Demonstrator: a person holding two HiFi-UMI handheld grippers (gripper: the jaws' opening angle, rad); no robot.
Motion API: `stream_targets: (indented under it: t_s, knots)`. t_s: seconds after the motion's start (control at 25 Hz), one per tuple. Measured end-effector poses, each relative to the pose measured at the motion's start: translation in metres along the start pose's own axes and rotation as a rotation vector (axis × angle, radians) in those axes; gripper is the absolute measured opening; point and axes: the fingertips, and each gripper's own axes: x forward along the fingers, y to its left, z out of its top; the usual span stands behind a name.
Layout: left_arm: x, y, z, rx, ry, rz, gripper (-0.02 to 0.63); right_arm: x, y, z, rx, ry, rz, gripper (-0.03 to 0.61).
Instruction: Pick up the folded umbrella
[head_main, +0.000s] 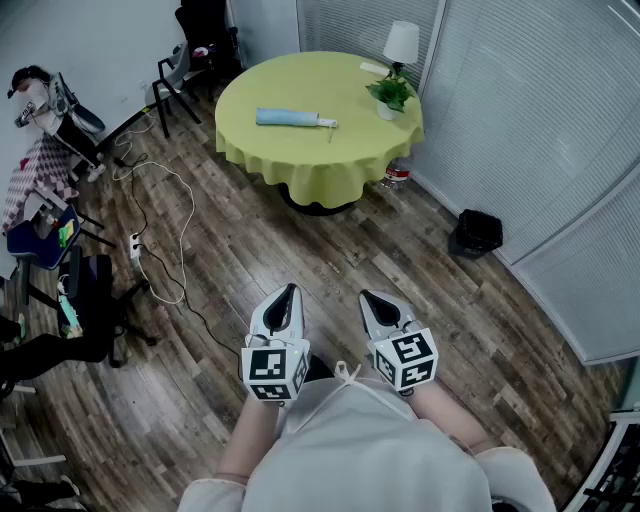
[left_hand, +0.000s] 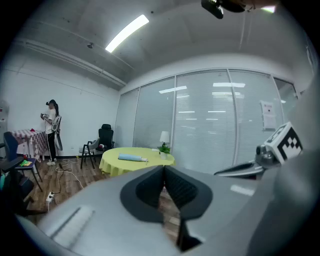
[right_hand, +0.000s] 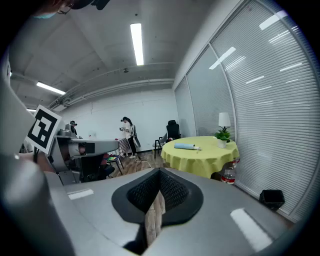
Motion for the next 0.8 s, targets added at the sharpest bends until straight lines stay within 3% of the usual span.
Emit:
stream_targets:
  t_s: [0.8]
  knots:
    - [-0.011, 0.0, -0.008, 0.003, 0.013, 0.005, 0.006, -0.007, 0.009, -0.014, 0.015, 0.014, -0.008, -0.002]
